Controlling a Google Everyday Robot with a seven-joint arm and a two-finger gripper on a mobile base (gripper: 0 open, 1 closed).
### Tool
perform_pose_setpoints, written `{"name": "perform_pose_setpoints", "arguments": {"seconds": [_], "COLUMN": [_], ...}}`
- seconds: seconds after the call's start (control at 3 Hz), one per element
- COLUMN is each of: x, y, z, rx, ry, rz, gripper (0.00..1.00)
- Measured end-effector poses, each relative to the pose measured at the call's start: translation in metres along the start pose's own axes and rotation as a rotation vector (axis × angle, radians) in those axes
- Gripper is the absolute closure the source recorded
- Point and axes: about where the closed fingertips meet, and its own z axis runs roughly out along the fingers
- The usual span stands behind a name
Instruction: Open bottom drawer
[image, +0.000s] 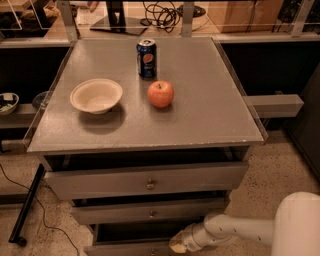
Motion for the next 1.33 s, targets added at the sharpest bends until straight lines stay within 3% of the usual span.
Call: {"name": "perform_pose_setpoints", "arguments": {"seconds": [0.67,1.0,1.33], "x": [0.0000,0.0000,0.0000], "y": [0.0000,0.0001,0.0001], "z": [0.0000,0.0001,0.0001], "rx": [0.000,0.000,0.000], "ry": [0.000,0.000,0.000], "rz": [0.000,0.000,0.000], "gripper": [0.11,0.00,0.00]}}
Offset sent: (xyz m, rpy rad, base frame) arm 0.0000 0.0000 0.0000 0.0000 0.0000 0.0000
